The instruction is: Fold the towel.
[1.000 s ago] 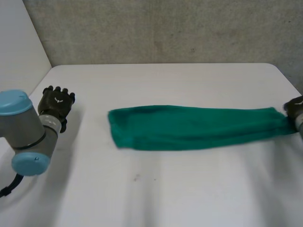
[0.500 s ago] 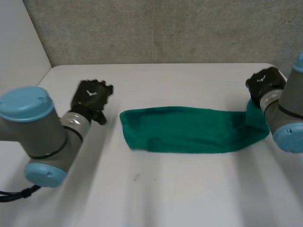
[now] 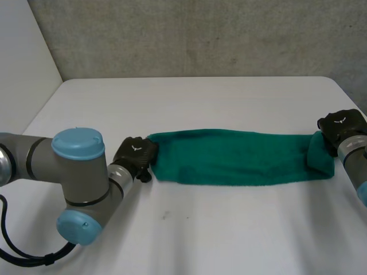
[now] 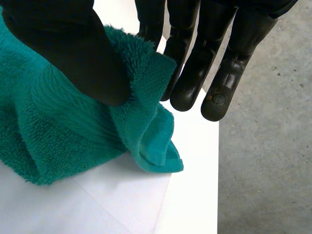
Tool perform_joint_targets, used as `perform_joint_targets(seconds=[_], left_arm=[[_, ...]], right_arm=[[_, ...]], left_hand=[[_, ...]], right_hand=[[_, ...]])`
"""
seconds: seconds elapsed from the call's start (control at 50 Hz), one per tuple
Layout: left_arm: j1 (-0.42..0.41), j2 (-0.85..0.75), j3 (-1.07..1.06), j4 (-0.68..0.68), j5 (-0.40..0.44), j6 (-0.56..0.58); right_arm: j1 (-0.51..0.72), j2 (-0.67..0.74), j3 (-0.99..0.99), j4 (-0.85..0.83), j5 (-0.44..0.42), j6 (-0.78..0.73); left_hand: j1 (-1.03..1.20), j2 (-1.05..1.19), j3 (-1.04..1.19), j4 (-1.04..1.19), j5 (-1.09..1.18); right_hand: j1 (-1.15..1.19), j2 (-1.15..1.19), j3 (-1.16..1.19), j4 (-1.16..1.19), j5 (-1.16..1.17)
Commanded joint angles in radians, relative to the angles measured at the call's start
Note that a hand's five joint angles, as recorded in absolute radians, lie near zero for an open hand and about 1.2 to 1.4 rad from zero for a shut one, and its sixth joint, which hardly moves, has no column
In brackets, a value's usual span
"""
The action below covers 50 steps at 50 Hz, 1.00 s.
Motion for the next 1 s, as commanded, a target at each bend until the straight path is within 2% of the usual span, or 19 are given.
perform_joint_targets(seconds=[0.02, 0.16, 0.24, 0.32, 0.48, 0.6, 0.7, 0.8, 0.96, 1.0], left_arm=[[-0.004, -0.020, 0.011, 0.008, 0.003, -0.002], [-0.018, -0.031, 0.027, 0.006, 0.012, -0.007], [-0.023, -0.036, 0.036, 0.003, 0.056, -0.021], [-0.023, -0.036, 0.041, 0.005, 0.107, -0.032], [-0.023, -0.063, 0.088, -0.001, 0.110, -0.032], [-0.023, -0.098, 0.113, -0.004, 0.111, -0.029], [-0.023, -0.117, 0.117, -0.006, 0.105, -0.024], [-0.019, -0.073, 0.088, -0.032, 0.056, -0.004], [-0.007, 0.081, -0.042, -0.058, -0.098, 0.068], [-0.006, 0.102, -0.073, -0.057, -0.106, 0.082]], right_arm=[[0.001, 0.000, 0.007, -0.003, 0.003, -0.001], [0.004, 0.001, 0.019, -0.020, 0.003, -0.001], [0.007, 0.001, 0.022, -0.021, 0.003, -0.001], [0.008, 0.004, 0.024, -0.023, 0.003, -0.001], [0.011, 0.007, 0.026, -0.024, 0.003, -0.001], [0.011, 0.007, 0.029, -0.027, 0.003, -0.001], [0.013, 0.007, 0.029, -0.029, 0.003, -0.003], [0.007, 0.009, 0.027, -0.029, 0.006, -0.003], [0.005, 0.009, 0.027, -0.029, 0.011, -0.007], [0.007, 0.009, 0.027, -0.029, 0.012, -0.009]], left_hand=[[0.061, 0.056, 0.054, 0.054, 0.052], [0.058, 0.053, 0.051, 0.051, 0.049], [0.046, 0.041, 0.040, 0.040, 0.037], [-0.059, -0.064, -0.066, -0.066, -0.068], [-0.089, -0.094, -0.095, -0.095, -0.098], [-0.015, -0.021, -0.022, -0.022, -0.025], [0.243, 0.238, 0.236, 0.236, 0.233], [0.507, 0.502, 0.500, 0.500, 0.498], [0.528, 0.523, 0.521, 0.521, 0.519], [0.510, 0.505, 0.504, 0.504, 0.501]], right_hand=[[0.434, 0.215, 0.213, 0.206, 0.231], [0.434, 0.215, 0.213, 0.206, 0.231], [0.434, 0.215, 0.213, 0.206, 0.231], [0.434, 0.215, 0.213, 0.206, 0.231], [0.434, 0.215, 0.213, 0.206, 0.231], [0.434, 0.215, 0.213, 0.206, 0.231], [0.434, 0.215, 0.213, 0.206, 0.231], [0.434, 0.215, 0.213, 0.206, 0.231], [0.434, 0.215, 0.213, 0.206, 0.231], [0.434, 0.215, 0.213, 0.206, 0.231]])
